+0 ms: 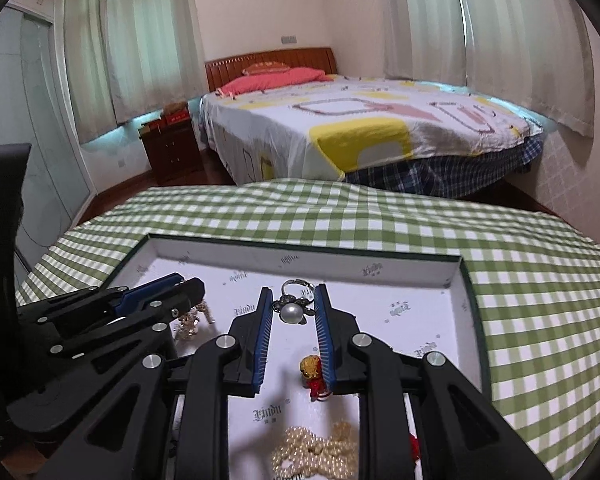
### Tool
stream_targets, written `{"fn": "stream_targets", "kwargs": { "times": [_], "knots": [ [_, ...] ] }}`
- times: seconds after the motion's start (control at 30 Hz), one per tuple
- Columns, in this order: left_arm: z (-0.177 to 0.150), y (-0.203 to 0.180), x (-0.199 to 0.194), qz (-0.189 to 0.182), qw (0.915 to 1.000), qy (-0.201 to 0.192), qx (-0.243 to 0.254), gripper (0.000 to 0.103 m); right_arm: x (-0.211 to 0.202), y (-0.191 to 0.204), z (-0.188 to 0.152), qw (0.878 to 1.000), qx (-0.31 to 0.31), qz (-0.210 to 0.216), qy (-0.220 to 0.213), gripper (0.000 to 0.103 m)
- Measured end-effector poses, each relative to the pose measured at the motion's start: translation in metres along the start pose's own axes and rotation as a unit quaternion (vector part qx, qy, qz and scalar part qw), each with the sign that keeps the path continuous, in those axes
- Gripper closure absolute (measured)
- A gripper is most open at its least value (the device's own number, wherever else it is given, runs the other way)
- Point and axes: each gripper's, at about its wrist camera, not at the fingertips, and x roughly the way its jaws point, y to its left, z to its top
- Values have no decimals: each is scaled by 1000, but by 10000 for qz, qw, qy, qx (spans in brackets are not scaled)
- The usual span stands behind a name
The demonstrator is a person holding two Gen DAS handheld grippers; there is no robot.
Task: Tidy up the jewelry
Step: 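Carry the filigree brooch into the box and open the left tool while the right tool releases the ring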
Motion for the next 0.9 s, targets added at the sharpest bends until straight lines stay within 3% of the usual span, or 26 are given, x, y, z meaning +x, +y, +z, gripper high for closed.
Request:
{"fn": "stream_targets", "kwargs": {
  "times": [0.73,0.9],
  "knots": [
    [5,0,19,15,9991,423,-19,88,22,0,-2,9976,34,-69,686,81],
    [6,1,22,3,9989,464,-59,85,22,0,-2,9974,29,-71,717,77]
  ]
}}
